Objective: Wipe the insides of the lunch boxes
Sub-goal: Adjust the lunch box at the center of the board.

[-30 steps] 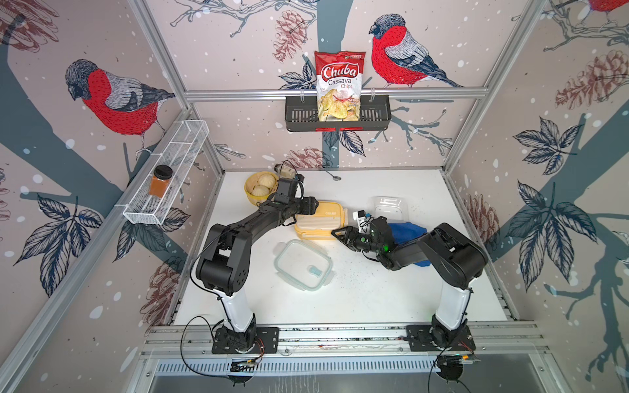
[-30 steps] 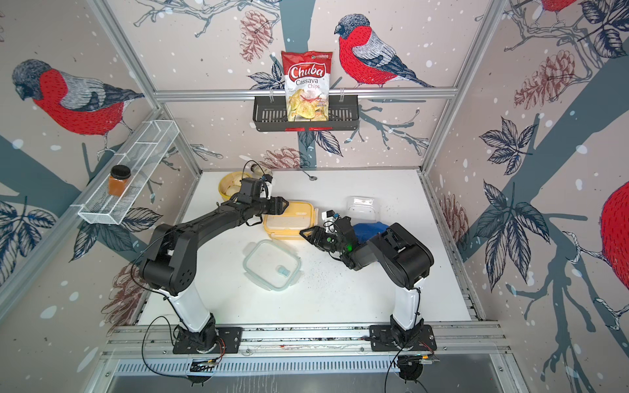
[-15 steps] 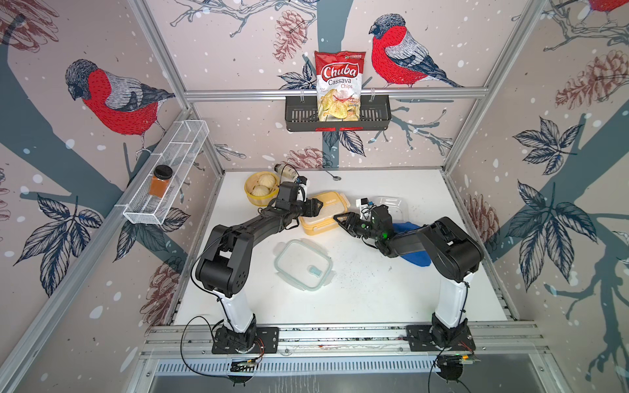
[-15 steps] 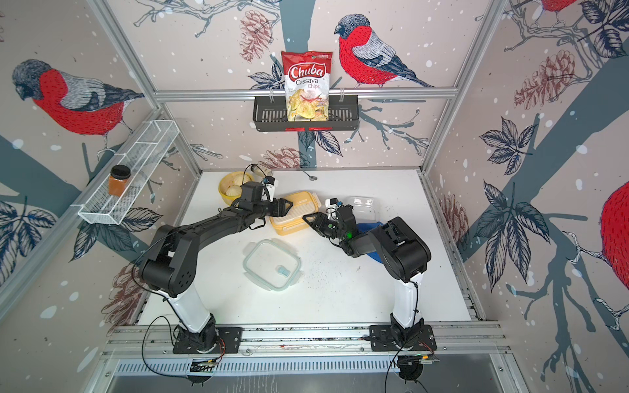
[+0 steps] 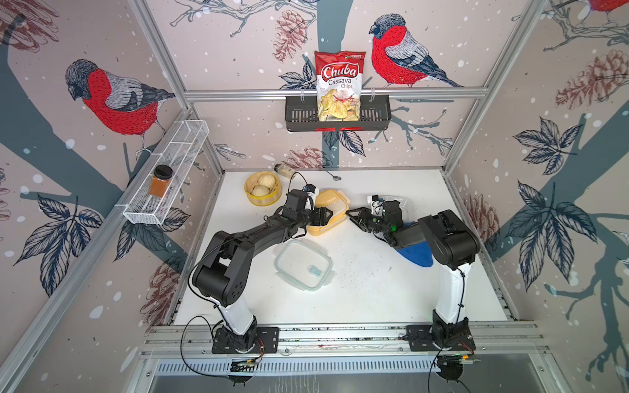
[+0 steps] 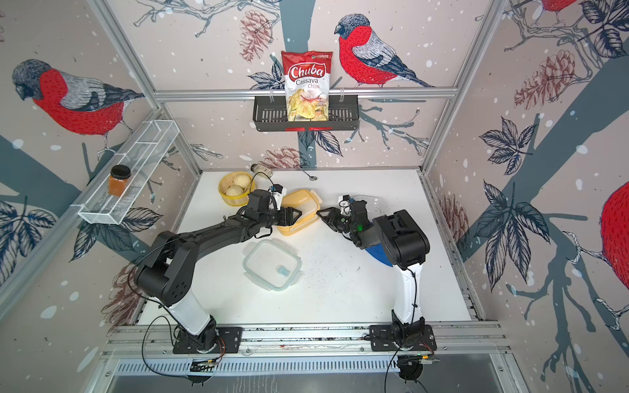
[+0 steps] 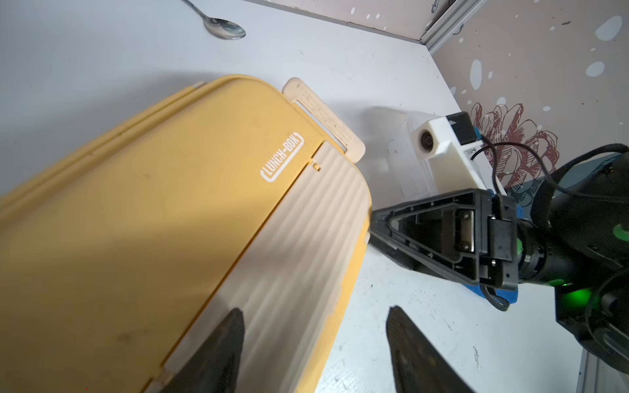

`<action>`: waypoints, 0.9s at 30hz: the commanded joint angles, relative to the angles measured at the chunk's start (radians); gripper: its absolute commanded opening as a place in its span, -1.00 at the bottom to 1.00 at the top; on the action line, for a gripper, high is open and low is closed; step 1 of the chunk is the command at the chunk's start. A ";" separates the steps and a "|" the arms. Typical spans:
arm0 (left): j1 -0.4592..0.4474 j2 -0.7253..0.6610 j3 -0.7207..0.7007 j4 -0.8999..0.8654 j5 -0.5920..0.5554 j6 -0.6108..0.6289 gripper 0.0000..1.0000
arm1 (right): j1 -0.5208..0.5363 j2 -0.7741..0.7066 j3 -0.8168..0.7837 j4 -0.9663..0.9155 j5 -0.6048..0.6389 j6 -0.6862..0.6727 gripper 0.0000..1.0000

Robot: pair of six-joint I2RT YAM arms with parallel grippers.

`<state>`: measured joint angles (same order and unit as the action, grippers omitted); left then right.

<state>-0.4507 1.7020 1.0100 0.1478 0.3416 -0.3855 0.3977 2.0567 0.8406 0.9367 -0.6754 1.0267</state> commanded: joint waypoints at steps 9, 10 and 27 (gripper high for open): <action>0.086 0.022 0.223 -0.269 -0.051 0.090 0.35 | 0.022 -0.182 -0.067 -0.033 0.071 -0.047 0.18; 0.104 0.025 0.234 -0.270 -0.043 0.095 0.35 | 0.021 -0.200 -0.073 -0.045 0.082 -0.053 0.19; 0.151 0.116 0.169 -0.130 0.066 0.075 0.37 | 0.137 -0.184 -0.064 -0.086 0.191 -0.021 0.22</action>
<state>-0.2901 1.8336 1.2064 -0.0193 0.3614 -0.2806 0.5312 1.8454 0.7689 0.8341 -0.5163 0.9794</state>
